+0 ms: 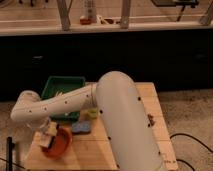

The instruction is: Wipe red bowl with eraser

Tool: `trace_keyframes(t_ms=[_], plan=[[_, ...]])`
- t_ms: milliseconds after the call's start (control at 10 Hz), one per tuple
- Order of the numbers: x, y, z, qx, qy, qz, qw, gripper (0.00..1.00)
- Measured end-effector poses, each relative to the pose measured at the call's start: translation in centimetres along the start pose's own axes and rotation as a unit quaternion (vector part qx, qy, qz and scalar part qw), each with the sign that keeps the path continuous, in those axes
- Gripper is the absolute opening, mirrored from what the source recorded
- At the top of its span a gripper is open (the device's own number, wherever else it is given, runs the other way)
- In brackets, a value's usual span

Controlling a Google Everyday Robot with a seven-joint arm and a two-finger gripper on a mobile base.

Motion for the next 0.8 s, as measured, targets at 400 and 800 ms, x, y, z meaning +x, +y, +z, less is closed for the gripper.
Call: trace_keyframes(t_ms=[400,800], plan=[[-3.7,2.9,0.2,0.004,-0.017,-0.001,0.9999,0.0],[-1.9,7.7,0.4,-0.008,-0.015,0.05,0.9986,0.0]])
